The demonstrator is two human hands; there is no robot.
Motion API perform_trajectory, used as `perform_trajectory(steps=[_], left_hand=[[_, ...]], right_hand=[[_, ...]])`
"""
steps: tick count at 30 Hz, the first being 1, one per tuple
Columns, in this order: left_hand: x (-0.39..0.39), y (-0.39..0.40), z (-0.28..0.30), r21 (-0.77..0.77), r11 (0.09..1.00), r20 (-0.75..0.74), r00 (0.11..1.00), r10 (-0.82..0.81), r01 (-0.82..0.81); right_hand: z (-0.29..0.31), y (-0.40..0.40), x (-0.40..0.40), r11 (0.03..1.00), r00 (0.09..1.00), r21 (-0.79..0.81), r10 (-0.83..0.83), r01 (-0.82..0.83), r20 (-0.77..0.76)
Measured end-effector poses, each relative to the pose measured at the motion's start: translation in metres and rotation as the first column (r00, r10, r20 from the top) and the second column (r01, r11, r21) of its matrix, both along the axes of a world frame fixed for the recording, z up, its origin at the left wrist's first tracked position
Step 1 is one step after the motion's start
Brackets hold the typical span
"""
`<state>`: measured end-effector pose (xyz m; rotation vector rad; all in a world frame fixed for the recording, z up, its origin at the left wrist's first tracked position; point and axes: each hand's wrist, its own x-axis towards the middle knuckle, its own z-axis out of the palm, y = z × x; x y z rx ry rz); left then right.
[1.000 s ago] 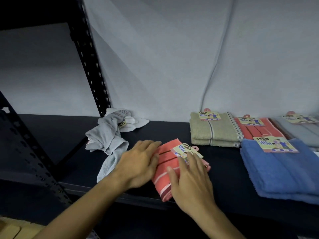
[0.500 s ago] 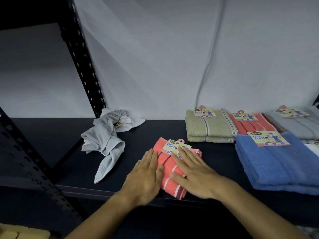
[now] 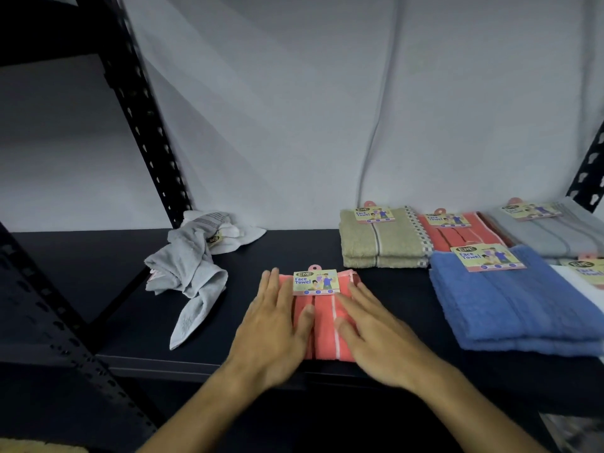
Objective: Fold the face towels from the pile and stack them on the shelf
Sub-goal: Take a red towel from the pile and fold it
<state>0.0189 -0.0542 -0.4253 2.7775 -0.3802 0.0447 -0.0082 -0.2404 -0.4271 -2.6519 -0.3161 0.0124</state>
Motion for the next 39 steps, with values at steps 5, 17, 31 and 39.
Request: perform_trajectory(steps=[5,17,31,39], left_hand=[[0.017,0.007,-0.011,-0.006,0.991,-0.143,0.98,-0.136,0.137],[0.005,0.004,-0.009,-0.142,0.988,-0.152,0.988,0.04,-0.062],[0.002,-0.025,-0.001,-0.018,0.867,-0.061,0.866,0.497,-0.498],[-0.016,-0.026,-0.004,-0.326,0.856,0.086,0.889,0.449,-0.401]], right_hand=[[-0.02,0.013,-0.003,0.994,0.998,0.087,-0.061,0.062,-0.015],[-0.011,-0.002,0.003,0.998,0.998,0.036,-0.06,0.06,-0.026],[0.001,0.029,0.02,0.843,0.843,-0.065,-0.537,0.534,-0.035],[0.002,0.029,0.014,0.891,0.894,0.09,-0.447,0.444,0.02]])
